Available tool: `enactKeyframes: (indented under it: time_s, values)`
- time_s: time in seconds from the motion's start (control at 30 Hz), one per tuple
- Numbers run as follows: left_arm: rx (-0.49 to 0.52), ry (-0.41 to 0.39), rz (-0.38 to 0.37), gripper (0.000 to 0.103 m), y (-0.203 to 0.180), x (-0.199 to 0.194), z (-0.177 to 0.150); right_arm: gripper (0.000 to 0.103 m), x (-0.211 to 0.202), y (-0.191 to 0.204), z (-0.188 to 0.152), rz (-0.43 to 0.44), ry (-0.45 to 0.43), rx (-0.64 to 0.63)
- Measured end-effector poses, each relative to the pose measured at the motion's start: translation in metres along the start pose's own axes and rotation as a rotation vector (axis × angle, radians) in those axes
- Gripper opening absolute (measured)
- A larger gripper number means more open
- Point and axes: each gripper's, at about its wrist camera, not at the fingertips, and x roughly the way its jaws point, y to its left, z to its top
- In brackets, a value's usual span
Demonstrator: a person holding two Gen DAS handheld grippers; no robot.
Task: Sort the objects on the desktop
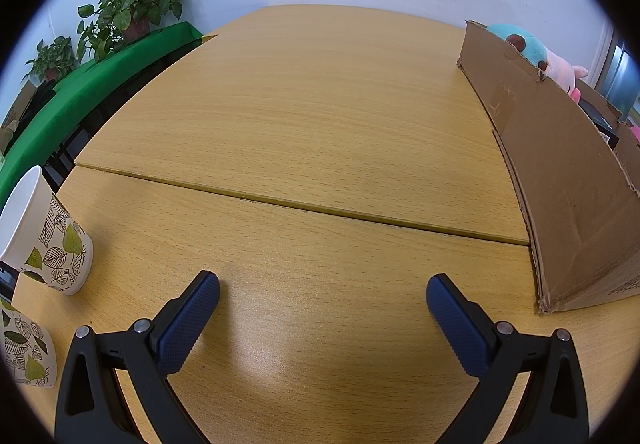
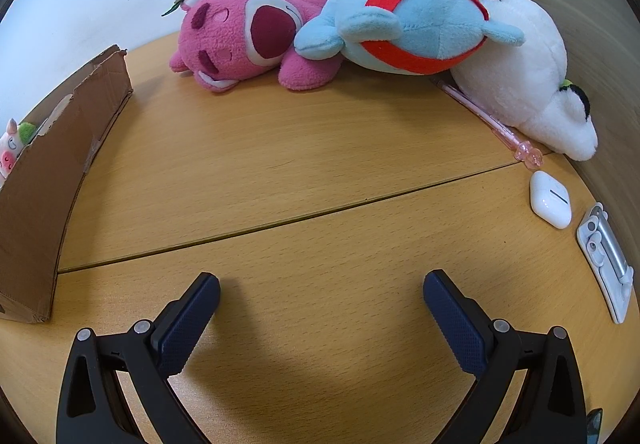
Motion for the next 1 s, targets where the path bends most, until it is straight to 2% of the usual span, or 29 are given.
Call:
enactKeyframes:
  time_s: [1.0]
  values:
    - [-0.004,0.0,0.002,0.103,0.0009,0.0001,-0.0002,0.103,0.0019,-0.0018,0.0017,0.002,-0.001,-0.002]
